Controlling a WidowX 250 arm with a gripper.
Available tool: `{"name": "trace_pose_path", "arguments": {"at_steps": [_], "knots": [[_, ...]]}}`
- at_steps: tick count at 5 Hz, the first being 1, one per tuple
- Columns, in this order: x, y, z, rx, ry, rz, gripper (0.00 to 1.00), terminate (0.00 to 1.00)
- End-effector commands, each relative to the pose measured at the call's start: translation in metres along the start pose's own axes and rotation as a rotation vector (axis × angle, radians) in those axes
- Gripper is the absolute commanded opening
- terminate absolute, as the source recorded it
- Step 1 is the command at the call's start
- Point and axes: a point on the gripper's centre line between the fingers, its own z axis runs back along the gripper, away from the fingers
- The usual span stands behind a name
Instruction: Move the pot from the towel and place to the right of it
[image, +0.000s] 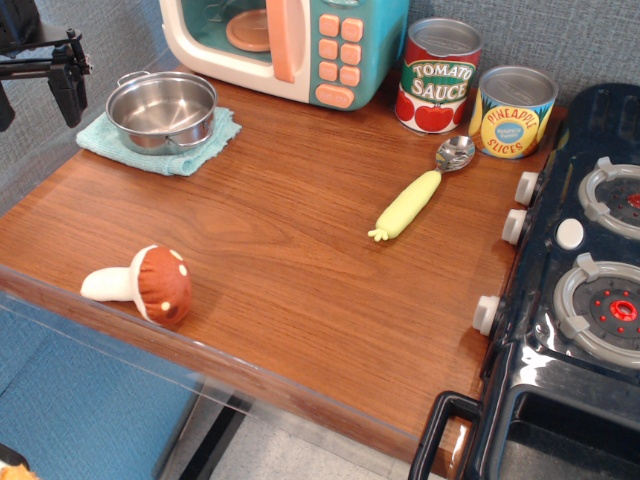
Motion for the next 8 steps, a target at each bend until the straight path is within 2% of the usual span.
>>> {"name": "trace_pose_path", "arguments": {"at_steps": [1, 2, 3, 5, 6, 8], "knots": [[0.0, 0.0, 0.0, 0.0, 0.0, 0.0, 1.0, 0.0], [0.015, -0.006, -0.009, -0.032, -0.006, 0.079, 1.0, 0.0], [0.038, -0.019, -0.02, -0.024, -0.082, 0.189, 1.0, 0.0], [0.075, -0.048, -0.023, -0.027, -0.154, 0.225, 1.0, 0.0], [0.089, -0.061, -0.037, 0.009, -0.162, 0.231, 1.0, 0.0], [0.097, -0.052, -0.041, 0.07, -0.166, 0.25, 1.0, 0.0]]}}
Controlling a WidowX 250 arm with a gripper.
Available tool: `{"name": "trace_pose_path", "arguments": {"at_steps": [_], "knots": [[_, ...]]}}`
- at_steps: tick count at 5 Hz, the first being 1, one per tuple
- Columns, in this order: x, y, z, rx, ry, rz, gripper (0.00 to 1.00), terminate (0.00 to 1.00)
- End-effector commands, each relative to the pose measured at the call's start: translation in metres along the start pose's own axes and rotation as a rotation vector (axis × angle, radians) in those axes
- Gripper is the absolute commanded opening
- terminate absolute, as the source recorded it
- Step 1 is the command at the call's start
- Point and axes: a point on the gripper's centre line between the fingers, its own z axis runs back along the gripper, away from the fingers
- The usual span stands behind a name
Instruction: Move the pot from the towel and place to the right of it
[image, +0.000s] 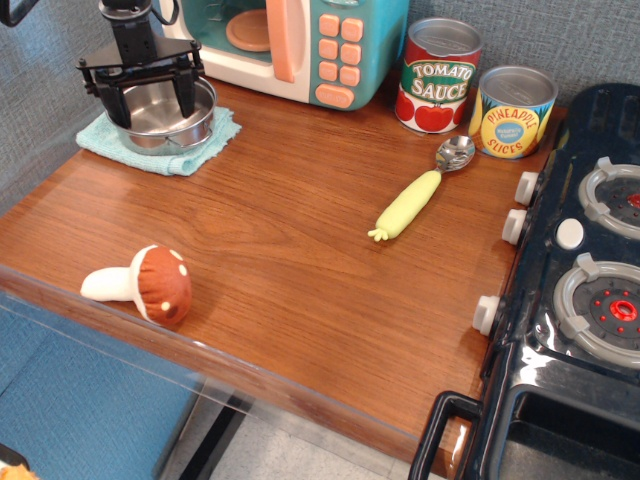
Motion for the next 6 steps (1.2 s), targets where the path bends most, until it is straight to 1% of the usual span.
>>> {"name": "trace_pose_path", "arguments": {"at_steps": [1, 2, 3, 4, 5, 6], "knots": [[0.022, 0.005, 0.033, -0.022, -0.087, 0.003, 1.0, 0.0], [0.03, 0.006, 0.058, -0.079, -0.132, 0.026, 1.0, 0.0], [0.036, 0.02, 0.073, -0.097, -0.154, 0.063, 1.0, 0.0], [0.035, 0.031, 0.075, -0.093, -0.149, 0.09, 1.0, 0.0], [0.032, 0.039, 0.057, -0.05, -0.111, 0.095, 1.0, 0.0], [0.025, 0.038, 0.039, -0.01, -0.07, 0.079, 1.0, 0.0]]}}
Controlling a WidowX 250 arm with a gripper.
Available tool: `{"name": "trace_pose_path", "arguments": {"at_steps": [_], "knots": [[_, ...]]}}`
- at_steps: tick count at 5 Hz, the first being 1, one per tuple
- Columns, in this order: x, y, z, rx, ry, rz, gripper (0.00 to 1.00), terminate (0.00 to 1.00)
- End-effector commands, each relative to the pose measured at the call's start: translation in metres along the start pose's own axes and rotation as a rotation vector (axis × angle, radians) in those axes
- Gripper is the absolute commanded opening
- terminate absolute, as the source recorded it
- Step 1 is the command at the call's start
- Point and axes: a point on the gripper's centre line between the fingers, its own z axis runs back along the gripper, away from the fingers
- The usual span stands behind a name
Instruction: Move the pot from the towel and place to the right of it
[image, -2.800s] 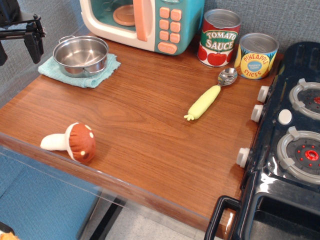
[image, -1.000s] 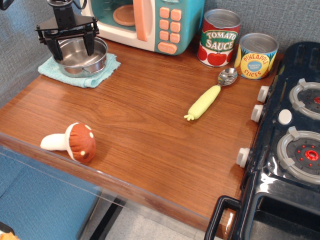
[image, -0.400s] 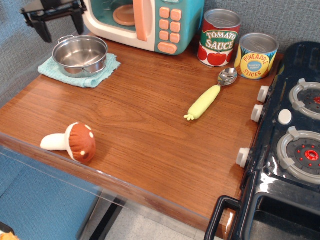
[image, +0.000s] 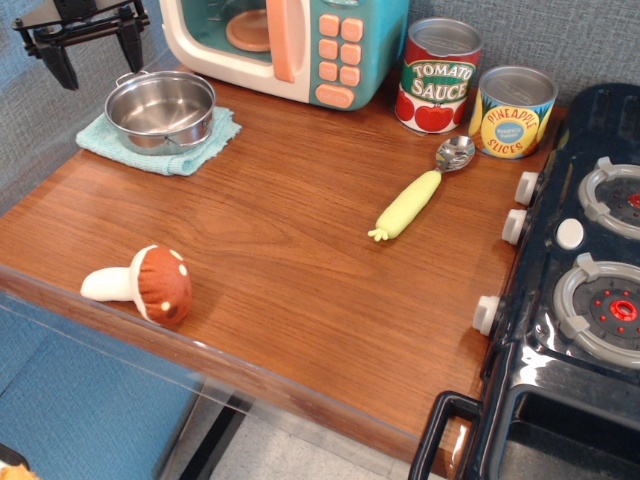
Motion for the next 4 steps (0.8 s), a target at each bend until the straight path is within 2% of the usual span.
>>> {"name": "trace_pose_path", "arguments": {"at_steps": [1, 2, 3, 4], "knots": [[-0.002, 0.001, -0.01, 0.068, 0.001, -0.025, 1.0, 0.0], [-0.004, 0.001, -0.017, 0.09, 0.009, -0.029, 1.0, 0.0], [-0.006, -0.002, -0.019, 0.1, 0.004, -0.053, 0.0, 0.0], [-0.006, -0.003, -0.02, 0.105, 0.005, -0.061, 0.0, 0.0]]}}
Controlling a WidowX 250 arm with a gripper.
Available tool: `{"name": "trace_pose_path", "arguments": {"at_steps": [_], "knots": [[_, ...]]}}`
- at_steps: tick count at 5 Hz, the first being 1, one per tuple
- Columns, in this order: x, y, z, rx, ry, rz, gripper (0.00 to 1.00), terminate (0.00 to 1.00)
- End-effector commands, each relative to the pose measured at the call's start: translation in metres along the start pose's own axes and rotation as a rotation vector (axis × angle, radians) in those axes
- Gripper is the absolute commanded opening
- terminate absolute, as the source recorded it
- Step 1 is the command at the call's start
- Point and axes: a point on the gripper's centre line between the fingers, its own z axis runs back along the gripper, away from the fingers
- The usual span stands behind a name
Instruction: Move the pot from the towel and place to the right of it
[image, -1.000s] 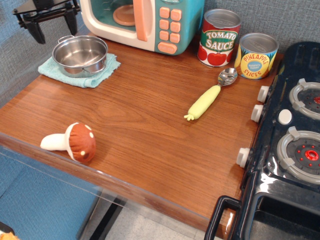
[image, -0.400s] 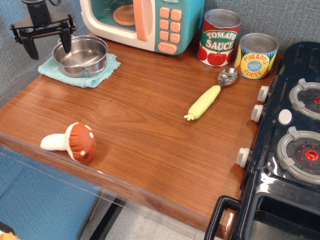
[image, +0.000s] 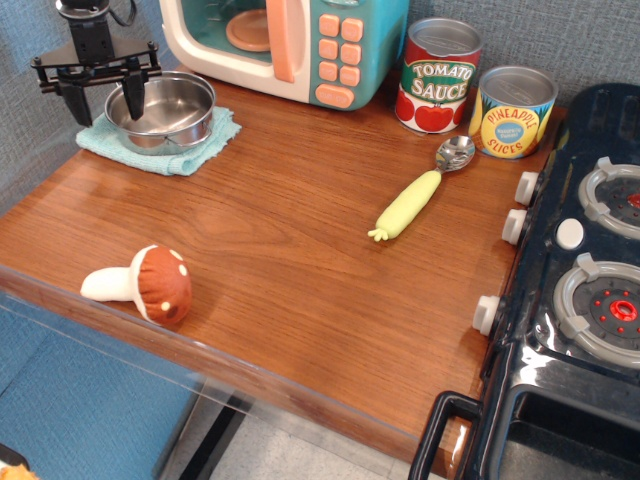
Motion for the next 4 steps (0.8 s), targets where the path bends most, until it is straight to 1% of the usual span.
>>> {"name": "trace_pose_path", "arguments": {"at_steps": [1, 2, 3, 4], "knots": [[0.007, -0.004, 0.021, -0.014, -0.053, -0.021, 0.0, 0.0], [0.007, -0.012, 0.038, -0.063, -0.072, -0.032, 0.0, 0.0], [-0.008, -0.027, 0.081, -0.197, -0.116, -0.119, 0.0, 0.0], [-0.044, -0.038, 0.103, -0.275, -0.104, -0.241, 0.0, 0.0]]}}
